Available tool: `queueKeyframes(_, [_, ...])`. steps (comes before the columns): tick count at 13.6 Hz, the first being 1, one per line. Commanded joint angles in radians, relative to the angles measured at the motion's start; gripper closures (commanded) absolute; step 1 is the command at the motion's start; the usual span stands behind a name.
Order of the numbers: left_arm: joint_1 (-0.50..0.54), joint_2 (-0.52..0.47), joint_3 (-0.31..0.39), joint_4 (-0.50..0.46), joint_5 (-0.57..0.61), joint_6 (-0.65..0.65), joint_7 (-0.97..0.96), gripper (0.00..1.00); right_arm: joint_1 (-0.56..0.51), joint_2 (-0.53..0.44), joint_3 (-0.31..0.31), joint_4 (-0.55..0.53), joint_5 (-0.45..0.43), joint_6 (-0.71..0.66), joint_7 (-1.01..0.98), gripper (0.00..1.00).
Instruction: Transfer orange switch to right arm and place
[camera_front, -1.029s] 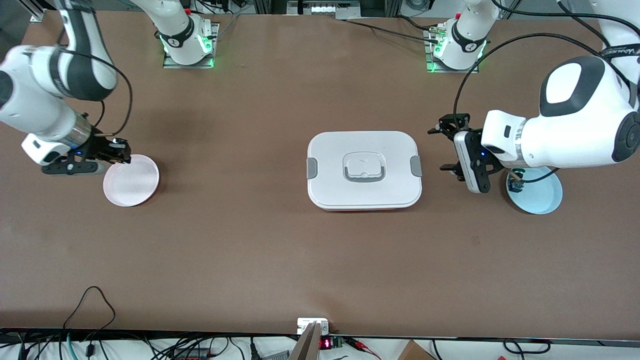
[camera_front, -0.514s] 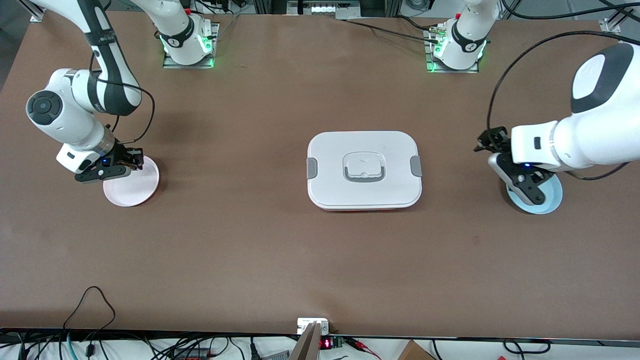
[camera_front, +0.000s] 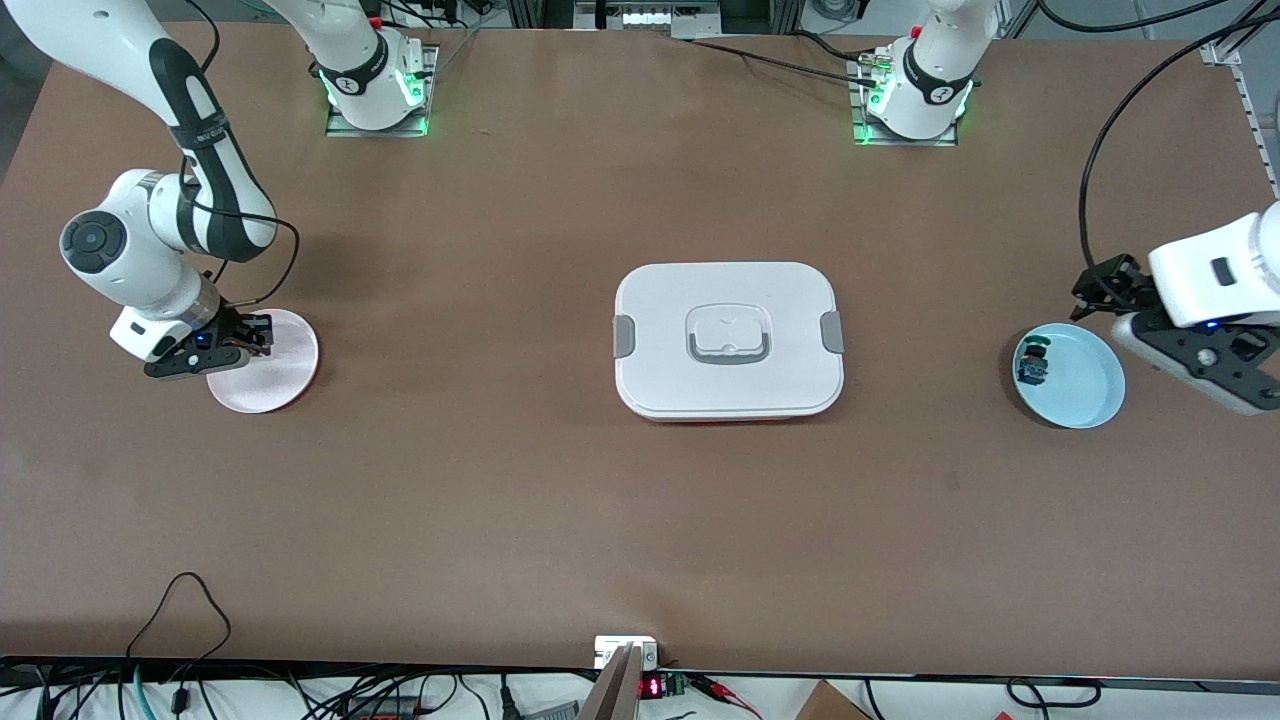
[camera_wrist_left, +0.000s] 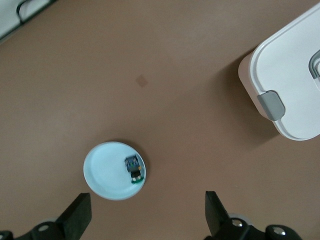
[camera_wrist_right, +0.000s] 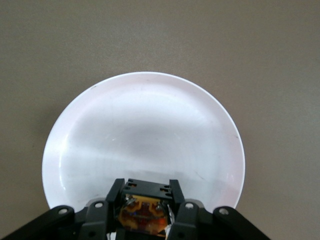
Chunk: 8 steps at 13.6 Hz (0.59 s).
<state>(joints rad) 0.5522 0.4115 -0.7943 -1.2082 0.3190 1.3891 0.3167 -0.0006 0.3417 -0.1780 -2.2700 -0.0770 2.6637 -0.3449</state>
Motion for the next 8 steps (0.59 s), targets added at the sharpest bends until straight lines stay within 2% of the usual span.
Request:
queueKeyframes(1, [-0.011,0.003,0.001,0.087,0.025,-0.138,-0.172,0.00,-0.012,0.028,0.011,0.001,0.003,0.059,-0.006,1.00])
queueKeyframes(4, [0.026,-0.012,0.033,0.067,-0.058,-0.154,-0.212,0.00,-0.012,0.062,0.012,0.001,0.005,0.108,0.003,1.00])
queueKeyframes(5, [-0.010,-0.028,0.105,0.052,-0.102,-0.150,-0.211,0.00,-0.013,0.062,0.014,0.001,0.006,0.108,0.006,1.00])
queueKeyframes(6, [-0.087,-0.055,0.228,0.024,-0.156,-0.121,-0.202,0.00,-0.012,0.063,0.014,0.001,0.009,0.108,0.007,0.95])
queueKeyframes(7, [-0.142,-0.107,0.333,-0.035,-0.208,-0.064,-0.197,0.00,-0.012,0.066,0.014,0.001,0.026,0.108,0.009,0.82])
queueKeyframes(8, [-0.197,-0.159,0.405,-0.118,-0.239,-0.011,-0.197,0.00,-0.010,0.066,0.015,0.001,0.037,0.108,0.009,0.66])
